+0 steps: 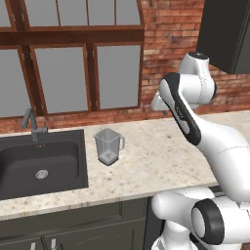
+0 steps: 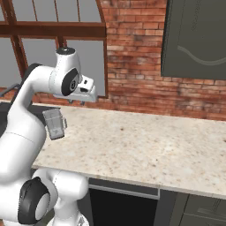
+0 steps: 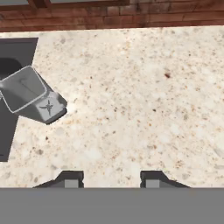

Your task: Turn on the sink faucet and place the jug under the water for a few seconds to fill it up.

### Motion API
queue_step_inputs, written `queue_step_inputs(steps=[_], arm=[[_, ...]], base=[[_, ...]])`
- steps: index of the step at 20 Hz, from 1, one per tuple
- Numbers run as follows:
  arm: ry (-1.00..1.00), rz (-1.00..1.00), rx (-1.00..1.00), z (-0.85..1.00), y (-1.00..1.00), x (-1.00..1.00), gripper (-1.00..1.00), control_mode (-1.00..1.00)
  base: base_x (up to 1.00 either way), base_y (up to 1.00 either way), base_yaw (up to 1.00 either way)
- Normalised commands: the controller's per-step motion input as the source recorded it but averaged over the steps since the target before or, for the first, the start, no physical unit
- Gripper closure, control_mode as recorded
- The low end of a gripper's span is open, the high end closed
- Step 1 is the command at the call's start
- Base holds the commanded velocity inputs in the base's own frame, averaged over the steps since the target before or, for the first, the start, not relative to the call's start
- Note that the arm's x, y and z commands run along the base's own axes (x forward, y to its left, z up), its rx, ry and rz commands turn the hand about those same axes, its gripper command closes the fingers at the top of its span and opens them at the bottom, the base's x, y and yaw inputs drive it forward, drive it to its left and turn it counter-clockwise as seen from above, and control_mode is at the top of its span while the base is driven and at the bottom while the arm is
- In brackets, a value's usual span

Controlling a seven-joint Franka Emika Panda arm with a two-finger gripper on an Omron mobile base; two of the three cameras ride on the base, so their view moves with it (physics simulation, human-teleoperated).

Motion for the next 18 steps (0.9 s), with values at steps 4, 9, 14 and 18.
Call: queue_step_inputs(steps=[4,9,14,18], arm=[[0.00,0.00,0.00,0.00,0.00,-0.33,-1.00,-1.00],[0.00,0.00,0.00,-0.14,0.00,-0.61,-1.00,-1.00],[0.00,0.00,0.00,-0.24,0.00,-0.24,-1.00,-1.00],[0.01,0.00,0.00,-0.25,-0.01,0.00,-1.00,-1.00]], base=[[0.00,0.00,0.00],[0.00,0.00,0.00],[0.00,0.00,0.00],[0.00,0.00,0.00]])
